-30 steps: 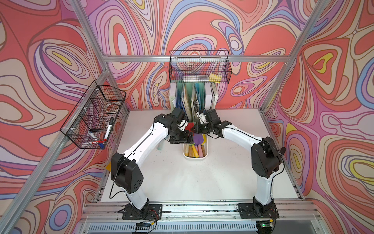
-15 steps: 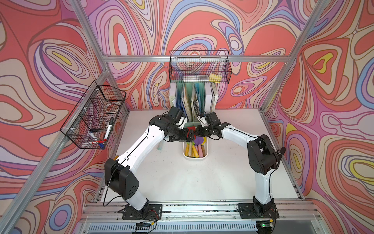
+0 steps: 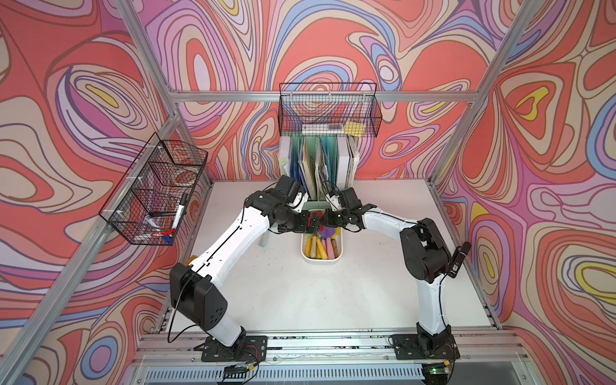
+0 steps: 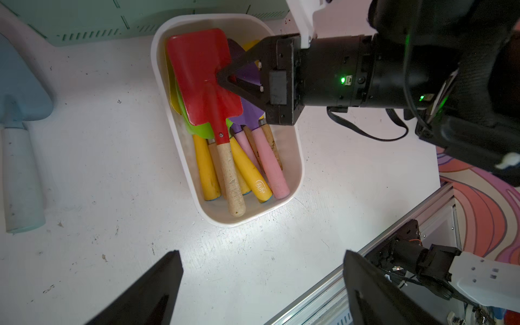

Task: Put the shovel into the storage box
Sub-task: Place the shovel in the storage box.

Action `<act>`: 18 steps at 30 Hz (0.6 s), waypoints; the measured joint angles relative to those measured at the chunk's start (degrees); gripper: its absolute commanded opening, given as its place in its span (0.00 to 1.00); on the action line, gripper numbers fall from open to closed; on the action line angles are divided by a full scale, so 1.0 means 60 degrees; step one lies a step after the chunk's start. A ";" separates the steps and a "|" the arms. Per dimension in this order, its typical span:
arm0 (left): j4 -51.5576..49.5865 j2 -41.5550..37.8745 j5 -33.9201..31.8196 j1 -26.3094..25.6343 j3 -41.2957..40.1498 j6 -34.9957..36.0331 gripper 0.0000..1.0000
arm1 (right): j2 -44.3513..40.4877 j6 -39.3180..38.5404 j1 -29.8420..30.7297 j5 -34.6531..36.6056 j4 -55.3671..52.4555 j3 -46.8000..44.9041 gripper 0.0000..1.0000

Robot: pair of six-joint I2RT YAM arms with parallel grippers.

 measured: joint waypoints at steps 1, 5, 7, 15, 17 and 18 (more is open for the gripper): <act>0.0004 0.0000 0.0000 0.0000 0.0000 0.0011 0.96 | 0.0033 0.0000 -0.0018 -0.0007 0.0022 0.0000 0.00; 0.0018 -0.0004 0.0004 0.0000 0.0000 0.0018 0.96 | 0.0113 0.0000 -0.0036 -0.0066 0.0095 0.0000 0.00; 0.0022 -0.0004 0.0004 0.0000 0.0000 0.0015 0.96 | 0.0142 0.0000 -0.0036 -0.0076 0.0124 0.0000 0.00; 0.0025 -0.0007 0.0015 0.0000 -0.0033 0.0015 0.98 | 0.0164 0.0022 -0.0036 -0.0087 0.0200 -0.0029 0.15; 0.0025 -0.0007 0.0018 0.0000 -0.0033 0.0015 0.98 | 0.0164 0.0040 -0.0036 -0.0073 0.0189 -0.0044 0.19; 0.0025 -0.0007 0.0018 0.0000 -0.0033 0.0015 0.98 | 0.0164 0.0044 -0.0036 -0.0066 0.0182 -0.0044 0.20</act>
